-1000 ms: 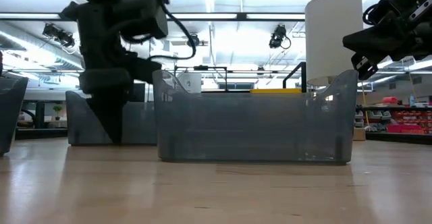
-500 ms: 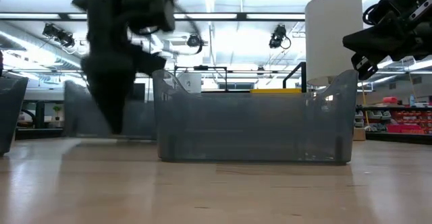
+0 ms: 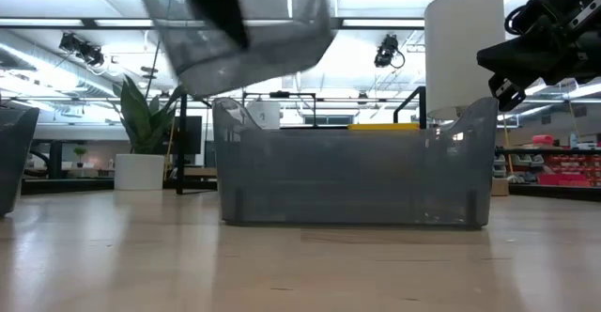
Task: Stack baskets on shelf by color
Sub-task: Stack the top transparent black bin on top of the middle transparent black bin
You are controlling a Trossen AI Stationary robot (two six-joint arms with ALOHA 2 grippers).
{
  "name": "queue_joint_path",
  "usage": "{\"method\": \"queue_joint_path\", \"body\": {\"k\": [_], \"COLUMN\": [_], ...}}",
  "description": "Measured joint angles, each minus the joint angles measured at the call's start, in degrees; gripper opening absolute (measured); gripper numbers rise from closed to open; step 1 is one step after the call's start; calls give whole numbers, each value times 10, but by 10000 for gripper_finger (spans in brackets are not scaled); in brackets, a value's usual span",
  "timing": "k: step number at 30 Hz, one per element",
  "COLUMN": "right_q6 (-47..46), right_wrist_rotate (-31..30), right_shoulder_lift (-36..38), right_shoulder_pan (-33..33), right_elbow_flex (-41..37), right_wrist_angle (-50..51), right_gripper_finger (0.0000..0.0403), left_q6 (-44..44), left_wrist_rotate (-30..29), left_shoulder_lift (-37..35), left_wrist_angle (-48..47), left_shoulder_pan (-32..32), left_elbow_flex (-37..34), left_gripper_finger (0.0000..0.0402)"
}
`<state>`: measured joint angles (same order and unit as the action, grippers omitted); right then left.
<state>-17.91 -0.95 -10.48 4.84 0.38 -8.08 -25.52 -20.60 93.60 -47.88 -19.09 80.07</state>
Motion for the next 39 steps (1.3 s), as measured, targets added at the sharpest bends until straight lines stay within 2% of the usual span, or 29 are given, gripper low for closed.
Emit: {"method": "queue_joint_path", "body": {"k": [9, 14, 18, 26, 39], "right_q6": [0, 0, 0, 0, 0], "right_wrist_rotate": [0, 0, 0, 0, 0], "right_shoulder_lift": [0, 0, 0, 0, 0], "right_shoulder_pan": [0, 0, 0, 0, 0], "right_elbow_flex": [0, 0, 0, 0, 0], "right_wrist_angle": [0, 0, 0, 0, 0], "right_gripper_finger": [23, 23, 23, 23, 23], "left_q6": [40, 37, 34, 23, 15], "left_wrist_rotate": [-14, -14, -9, 54, 39], "left_shoulder_lift": [21, 59, 89, 118, 122], "left_wrist_angle": [231, 306, 318, 343, 268], "left_shoulder_pan": [-48, -60, -63, -54, -48], "left_elbow_flex": [6, 6, 6, 6, 6], "left_gripper_finger": [9, 10, 10, 10, 8]}}
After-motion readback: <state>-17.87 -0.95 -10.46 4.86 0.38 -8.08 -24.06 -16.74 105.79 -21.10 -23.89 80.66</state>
